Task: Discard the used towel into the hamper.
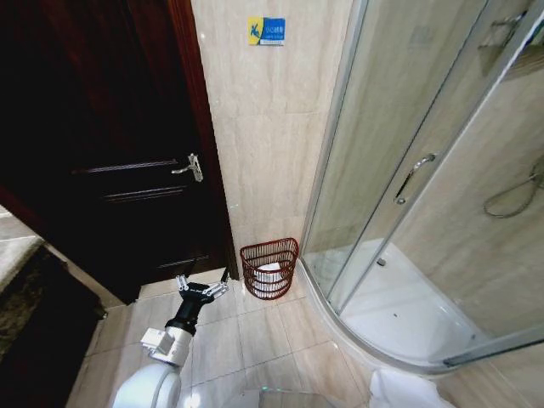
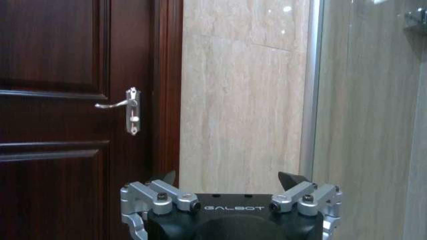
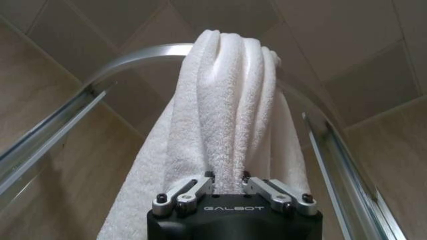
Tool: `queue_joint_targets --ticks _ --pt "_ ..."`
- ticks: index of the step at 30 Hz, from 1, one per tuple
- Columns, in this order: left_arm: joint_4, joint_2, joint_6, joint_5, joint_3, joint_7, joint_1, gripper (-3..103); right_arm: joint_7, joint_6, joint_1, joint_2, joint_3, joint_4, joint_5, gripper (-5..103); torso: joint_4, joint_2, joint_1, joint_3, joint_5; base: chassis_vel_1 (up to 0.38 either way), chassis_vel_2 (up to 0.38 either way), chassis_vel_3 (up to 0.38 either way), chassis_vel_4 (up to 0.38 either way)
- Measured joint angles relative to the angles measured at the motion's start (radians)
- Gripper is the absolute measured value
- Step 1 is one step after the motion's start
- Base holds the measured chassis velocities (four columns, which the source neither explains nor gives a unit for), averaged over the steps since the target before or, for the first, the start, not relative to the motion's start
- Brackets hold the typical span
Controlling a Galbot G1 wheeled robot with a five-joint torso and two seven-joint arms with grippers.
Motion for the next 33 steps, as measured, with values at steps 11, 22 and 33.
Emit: queue_joint_targets --ticks 11,22,33 --pt "0.000 0.000 0.000 0.000 0.000 0.000 0.000 100 -0.007 0.009 -0.003 -0.011 0.009 0.002 0.012 12 0.0000 0.000 0.000 0.000 0.0000 0.000 0.000 0.000 0.000" --pt "0.000 0.000 0.000 0.000 0.000 0.000 0.000 100 -0.024 0.045 -0.219 0.026 0.183 0.071 0.040 12 0.0001 0.000 0.000 0.000 -0.0002 0.000 0.000 0.000 0.000" --pt "0.000 0.000 0.000 0.000 0.000 0.000 0.000 100 -0.029 0.081 -0.525 0.217 0.445 0.290 0.116 12 0.0000 0.000 0.000 0.000 0.0000 0.000 0.000 0.000 0.000"
